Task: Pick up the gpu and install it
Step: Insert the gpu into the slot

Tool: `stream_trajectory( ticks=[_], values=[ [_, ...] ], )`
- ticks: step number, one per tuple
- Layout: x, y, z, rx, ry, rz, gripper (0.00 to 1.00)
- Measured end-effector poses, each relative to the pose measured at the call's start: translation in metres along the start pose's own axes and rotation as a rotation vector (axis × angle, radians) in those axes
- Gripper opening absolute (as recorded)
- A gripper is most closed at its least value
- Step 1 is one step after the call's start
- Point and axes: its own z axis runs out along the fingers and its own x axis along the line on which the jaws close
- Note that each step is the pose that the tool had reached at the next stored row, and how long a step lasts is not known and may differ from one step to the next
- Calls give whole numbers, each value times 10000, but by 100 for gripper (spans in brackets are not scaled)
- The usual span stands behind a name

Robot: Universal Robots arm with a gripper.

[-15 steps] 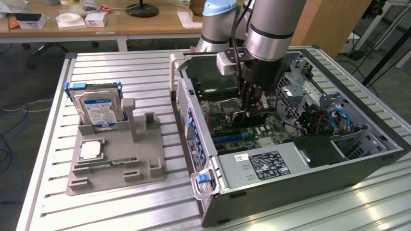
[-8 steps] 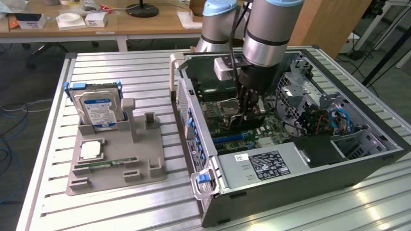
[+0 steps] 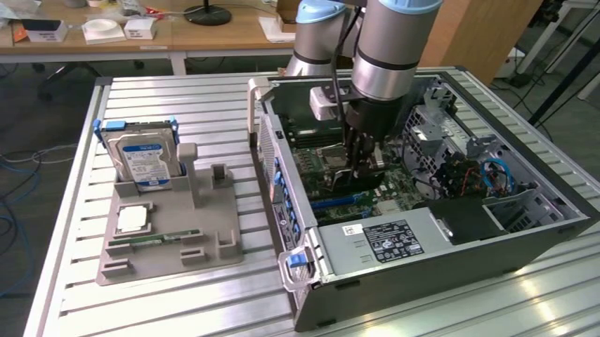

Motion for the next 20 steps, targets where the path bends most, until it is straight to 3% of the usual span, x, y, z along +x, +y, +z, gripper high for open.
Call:
stream_trajectory(
  ticks=[6, 20],
  values=[
    [9, 3, 5, -22, 53, -1, 26],
    [8, 41, 18, -20, 51, -3, 26]
  ],
)
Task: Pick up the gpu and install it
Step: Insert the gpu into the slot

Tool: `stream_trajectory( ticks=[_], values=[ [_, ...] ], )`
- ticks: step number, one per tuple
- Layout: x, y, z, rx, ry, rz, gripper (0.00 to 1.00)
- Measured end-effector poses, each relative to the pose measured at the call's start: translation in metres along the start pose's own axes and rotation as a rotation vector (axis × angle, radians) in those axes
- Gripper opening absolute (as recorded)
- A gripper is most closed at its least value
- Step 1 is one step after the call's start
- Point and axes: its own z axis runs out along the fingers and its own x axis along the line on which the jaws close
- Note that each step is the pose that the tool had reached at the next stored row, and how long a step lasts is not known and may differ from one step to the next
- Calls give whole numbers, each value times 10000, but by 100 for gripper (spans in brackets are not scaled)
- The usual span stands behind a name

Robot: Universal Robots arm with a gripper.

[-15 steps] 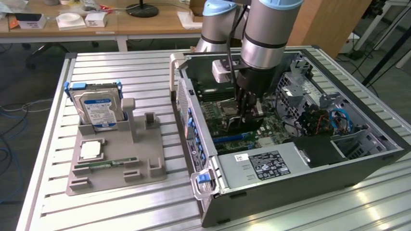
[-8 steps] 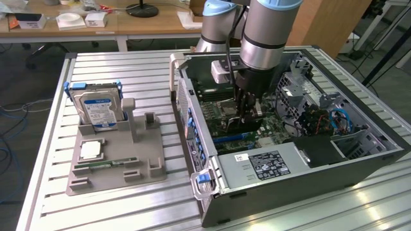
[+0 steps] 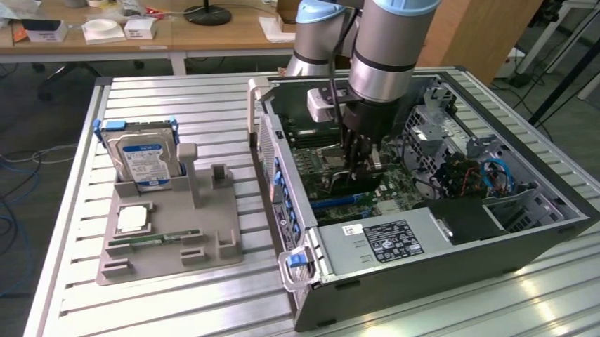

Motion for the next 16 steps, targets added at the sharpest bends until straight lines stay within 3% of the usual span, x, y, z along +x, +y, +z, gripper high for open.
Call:
stream_trajectory(
  ticks=[16],
  values=[
    [0, 9, 25, -2, -5, 1, 26]
  ],
)
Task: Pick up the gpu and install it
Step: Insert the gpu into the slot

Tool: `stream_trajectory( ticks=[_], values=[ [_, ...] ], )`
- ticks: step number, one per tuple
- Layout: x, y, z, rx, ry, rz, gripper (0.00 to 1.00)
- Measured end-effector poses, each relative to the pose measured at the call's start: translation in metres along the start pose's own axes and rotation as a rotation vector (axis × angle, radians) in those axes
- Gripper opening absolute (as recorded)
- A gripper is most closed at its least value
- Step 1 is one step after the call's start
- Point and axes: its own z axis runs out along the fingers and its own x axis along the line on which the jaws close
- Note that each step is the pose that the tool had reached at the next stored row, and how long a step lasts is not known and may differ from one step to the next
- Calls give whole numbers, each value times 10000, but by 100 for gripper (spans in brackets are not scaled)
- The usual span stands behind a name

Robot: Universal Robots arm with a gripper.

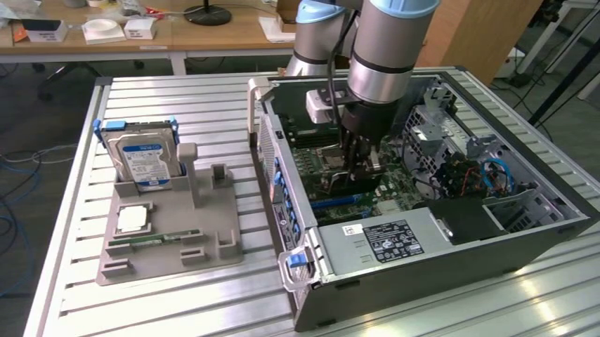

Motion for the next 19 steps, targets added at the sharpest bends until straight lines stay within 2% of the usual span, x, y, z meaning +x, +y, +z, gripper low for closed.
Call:
stream_trajectory(
  ticks=[19],
  values=[
    [-16, 26, 103, 16, -1, -7, 26]
  ],
)
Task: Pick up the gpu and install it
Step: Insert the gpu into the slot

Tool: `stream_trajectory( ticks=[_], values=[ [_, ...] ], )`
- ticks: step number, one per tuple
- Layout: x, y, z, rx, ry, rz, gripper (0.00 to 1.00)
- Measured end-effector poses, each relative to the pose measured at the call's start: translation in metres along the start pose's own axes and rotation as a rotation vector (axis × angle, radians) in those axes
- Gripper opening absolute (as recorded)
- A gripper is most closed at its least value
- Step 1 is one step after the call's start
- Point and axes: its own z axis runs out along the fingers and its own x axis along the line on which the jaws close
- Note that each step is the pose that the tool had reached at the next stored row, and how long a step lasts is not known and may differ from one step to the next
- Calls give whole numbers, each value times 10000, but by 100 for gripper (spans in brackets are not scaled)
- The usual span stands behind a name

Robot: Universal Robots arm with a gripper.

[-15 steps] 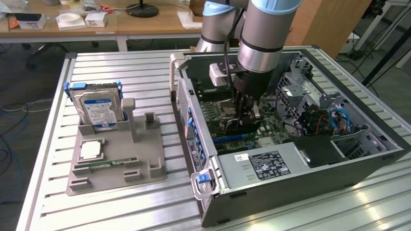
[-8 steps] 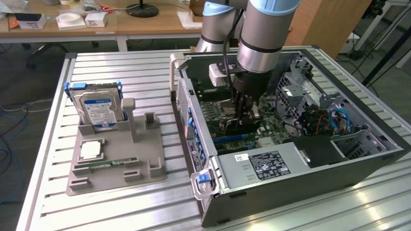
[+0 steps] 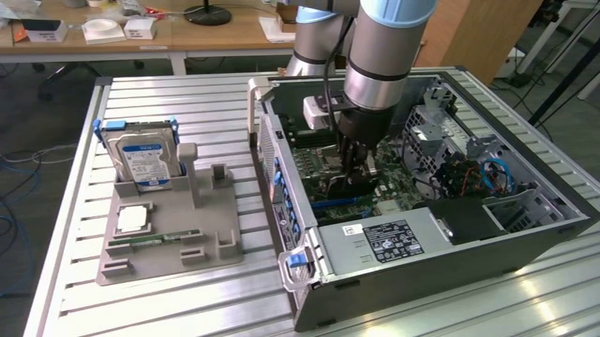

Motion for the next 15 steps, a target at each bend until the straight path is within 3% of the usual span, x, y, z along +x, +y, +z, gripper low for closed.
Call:
stream_trajectory(
  ticks=[15],
  values=[
    [0, 9, 17, -2, 2, 0, 26]
  ],
)
